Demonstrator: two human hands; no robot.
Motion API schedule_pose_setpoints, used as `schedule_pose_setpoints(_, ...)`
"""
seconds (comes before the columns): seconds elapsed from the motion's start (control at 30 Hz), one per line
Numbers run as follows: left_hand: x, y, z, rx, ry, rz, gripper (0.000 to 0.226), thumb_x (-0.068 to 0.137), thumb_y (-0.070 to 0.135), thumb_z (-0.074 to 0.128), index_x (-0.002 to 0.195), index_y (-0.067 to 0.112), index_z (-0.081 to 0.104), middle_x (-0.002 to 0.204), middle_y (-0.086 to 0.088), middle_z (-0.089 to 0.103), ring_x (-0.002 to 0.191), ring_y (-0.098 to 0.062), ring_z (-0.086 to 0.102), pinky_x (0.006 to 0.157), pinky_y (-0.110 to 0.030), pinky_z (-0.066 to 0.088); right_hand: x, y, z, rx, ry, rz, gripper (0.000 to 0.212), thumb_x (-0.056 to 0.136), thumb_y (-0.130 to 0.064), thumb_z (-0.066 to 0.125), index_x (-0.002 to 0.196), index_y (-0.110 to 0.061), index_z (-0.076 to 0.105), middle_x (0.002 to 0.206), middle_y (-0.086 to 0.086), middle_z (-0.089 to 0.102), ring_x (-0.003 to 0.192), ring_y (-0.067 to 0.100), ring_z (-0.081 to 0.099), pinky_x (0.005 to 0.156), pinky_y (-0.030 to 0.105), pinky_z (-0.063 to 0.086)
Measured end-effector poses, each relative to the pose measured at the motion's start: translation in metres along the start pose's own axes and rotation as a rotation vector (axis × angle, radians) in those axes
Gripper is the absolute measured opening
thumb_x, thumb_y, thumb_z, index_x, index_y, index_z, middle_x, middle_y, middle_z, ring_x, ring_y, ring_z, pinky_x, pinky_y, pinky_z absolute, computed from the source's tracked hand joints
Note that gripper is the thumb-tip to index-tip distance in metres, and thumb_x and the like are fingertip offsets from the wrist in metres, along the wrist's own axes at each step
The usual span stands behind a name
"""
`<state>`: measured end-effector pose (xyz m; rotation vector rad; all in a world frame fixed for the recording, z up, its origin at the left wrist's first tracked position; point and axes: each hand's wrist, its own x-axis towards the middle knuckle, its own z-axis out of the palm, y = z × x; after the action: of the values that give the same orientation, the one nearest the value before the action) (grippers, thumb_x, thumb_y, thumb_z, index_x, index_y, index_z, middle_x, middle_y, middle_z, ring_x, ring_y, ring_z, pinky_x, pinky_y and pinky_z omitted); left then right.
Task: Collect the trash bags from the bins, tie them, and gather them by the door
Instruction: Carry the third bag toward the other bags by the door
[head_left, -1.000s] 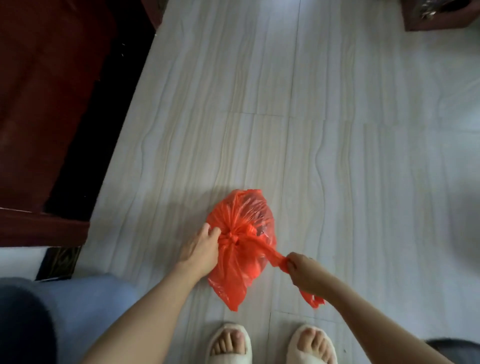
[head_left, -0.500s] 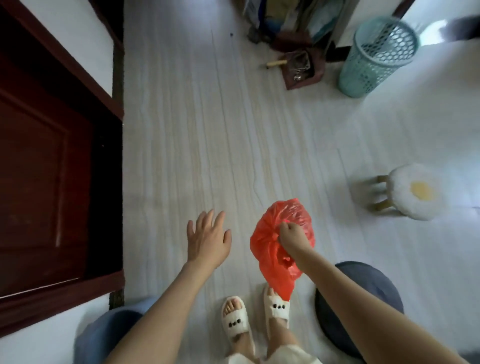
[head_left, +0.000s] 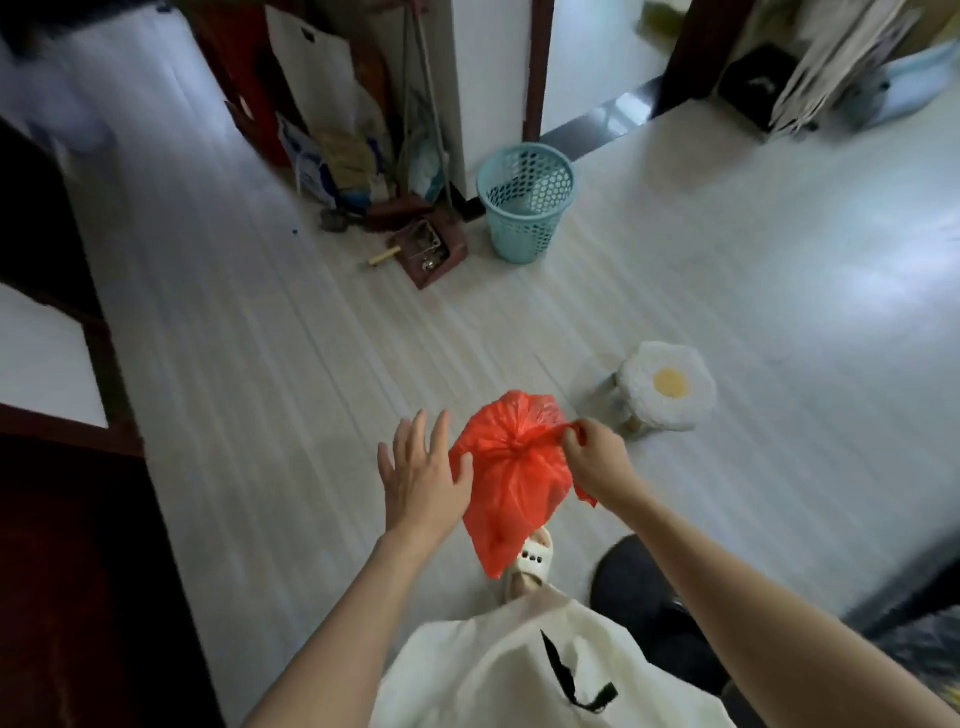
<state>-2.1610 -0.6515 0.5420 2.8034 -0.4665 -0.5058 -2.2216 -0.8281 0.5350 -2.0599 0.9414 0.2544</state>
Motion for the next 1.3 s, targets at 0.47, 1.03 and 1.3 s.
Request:
schedule_pose_setpoints(0.47, 0.265, 0.224, -0.056, 0.118, -0.06, 0.341, 0.063, 0.094, 0.038, 0.039, 0.148, 0.023, 0.011, 0.158, -0.001, 0.009, 0.146, -0.02, 0.002, 0.116, -0.051, 0.0, 0.222, 0.003, -0.206, 0.151, 0.393, 0.278, 0.029, 0.088, -0.014, 0.04, 0.09, 0.004, 0.062, 0.101, 0.027, 0.066, 0.097, 0.037, 0.061, 0.079, 0.035, 0.044)
schedule_pose_setpoints(1.03, 0.629, 0.601, -0.047, 0.285, -0.218, 0.887, 0.063, 0.093, 0.045, 0.037, 0.148, 0.023, 0.013, 0.156, -0.007, 0.016, 0.144, -0.028, 0.012, 0.115, -0.054, 0.008, 0.505, 0.025, -0.496, 0.362, 0.642, 0.602, 0.028, 0.079, -0.034, 0.059, 0.097, -0.013, 0.056, 0.094, 0.012, 0.063, 0.091, 0.035, 0.061, 0.077, 0.044, 0.052)
schedule_pose_setpoints(1.3, 0.703, 0.834, 0.026, 0.375, -0.32, 0.955, 0.063, 0.094, 0.044, 0.034, 0.148, 0.024, 0.007, 0.158, -0.002, 0.005, 0.146, -0.024, 0.001, 0.116, -0.054, 0.002, 0.618, 0.144, -0.649, 0.192, 0.57, 0.619, 0.027, 0.093, -0.03, 0.044, 0.09, -0.008, 0.06, 0.099, 0.012, 0.067, 0.096, 0.033, 0.059, 0.074, 0.037, 0.043)
